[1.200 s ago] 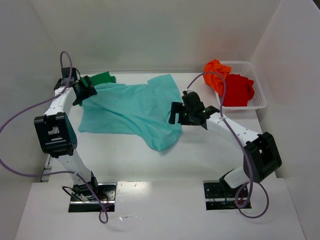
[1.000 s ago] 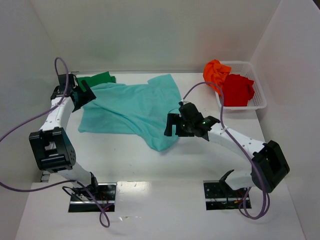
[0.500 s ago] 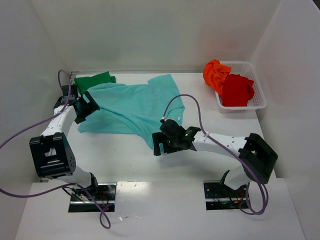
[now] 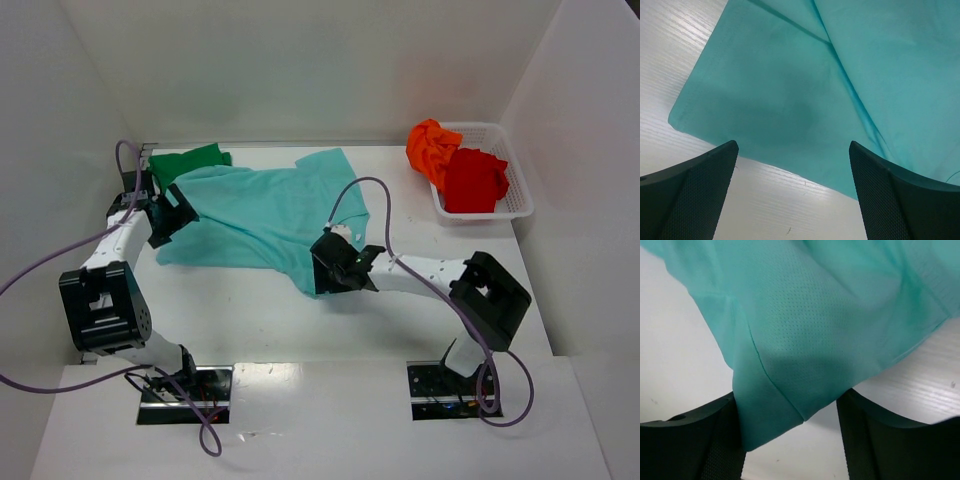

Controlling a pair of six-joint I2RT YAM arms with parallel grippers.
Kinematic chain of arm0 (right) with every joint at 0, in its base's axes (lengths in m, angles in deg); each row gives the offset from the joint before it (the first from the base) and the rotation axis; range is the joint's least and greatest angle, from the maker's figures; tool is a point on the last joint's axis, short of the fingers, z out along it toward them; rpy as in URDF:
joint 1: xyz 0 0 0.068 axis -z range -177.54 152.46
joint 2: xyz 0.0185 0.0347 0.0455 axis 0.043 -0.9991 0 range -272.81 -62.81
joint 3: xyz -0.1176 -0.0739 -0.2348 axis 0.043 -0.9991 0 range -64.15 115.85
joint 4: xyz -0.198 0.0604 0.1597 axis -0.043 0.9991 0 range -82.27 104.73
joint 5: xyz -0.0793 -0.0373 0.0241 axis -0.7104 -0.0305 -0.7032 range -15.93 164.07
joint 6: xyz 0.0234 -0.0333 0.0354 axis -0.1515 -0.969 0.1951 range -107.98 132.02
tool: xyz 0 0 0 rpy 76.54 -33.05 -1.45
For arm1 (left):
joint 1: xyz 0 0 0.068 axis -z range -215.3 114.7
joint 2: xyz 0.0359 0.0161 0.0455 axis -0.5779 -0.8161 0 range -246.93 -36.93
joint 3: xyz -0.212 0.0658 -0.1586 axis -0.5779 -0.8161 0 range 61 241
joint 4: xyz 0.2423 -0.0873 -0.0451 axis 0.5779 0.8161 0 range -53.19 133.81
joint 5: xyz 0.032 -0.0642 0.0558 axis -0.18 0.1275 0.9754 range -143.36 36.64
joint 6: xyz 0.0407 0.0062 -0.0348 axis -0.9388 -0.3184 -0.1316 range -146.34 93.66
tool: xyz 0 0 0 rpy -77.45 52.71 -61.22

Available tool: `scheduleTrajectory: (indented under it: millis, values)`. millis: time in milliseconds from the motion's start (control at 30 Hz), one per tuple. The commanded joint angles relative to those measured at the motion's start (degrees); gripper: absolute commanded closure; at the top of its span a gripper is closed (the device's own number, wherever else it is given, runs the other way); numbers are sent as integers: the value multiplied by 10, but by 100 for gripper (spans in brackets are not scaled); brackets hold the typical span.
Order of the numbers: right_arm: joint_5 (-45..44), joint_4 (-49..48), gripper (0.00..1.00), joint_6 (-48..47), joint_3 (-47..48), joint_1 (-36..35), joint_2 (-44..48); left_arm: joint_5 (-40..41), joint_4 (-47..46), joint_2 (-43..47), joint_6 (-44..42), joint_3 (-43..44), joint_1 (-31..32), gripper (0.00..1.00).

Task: Fold and stack the t-shirts
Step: Flatten out the tshirt

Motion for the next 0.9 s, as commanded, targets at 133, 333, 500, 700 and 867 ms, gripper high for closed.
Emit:
scheduleTrajectory:
  millis: [133, 333, 500, 700, 867]
  values:
    - [-65, -37, 36, -22, 92, 23, -75, -35, -17, -39, -17, 19, -16, 1]
    - [-70, -31, 16, -34, 143, 41, -118, -35, -17, -44, -17, 19, -22, 1]
    - [-52, -53, 14, -34, 149, 79, -118, -35, -22, -44, -17, 19, -22, 1]
    - [-12, -25, 8, -58, 152, 113, -114, -14, -10, -36, -10, 13, -22, 1]
    - [34, -44, 7, -48, 72, 113, -43, 15, -31, 12, 25, -24, -22, 1]
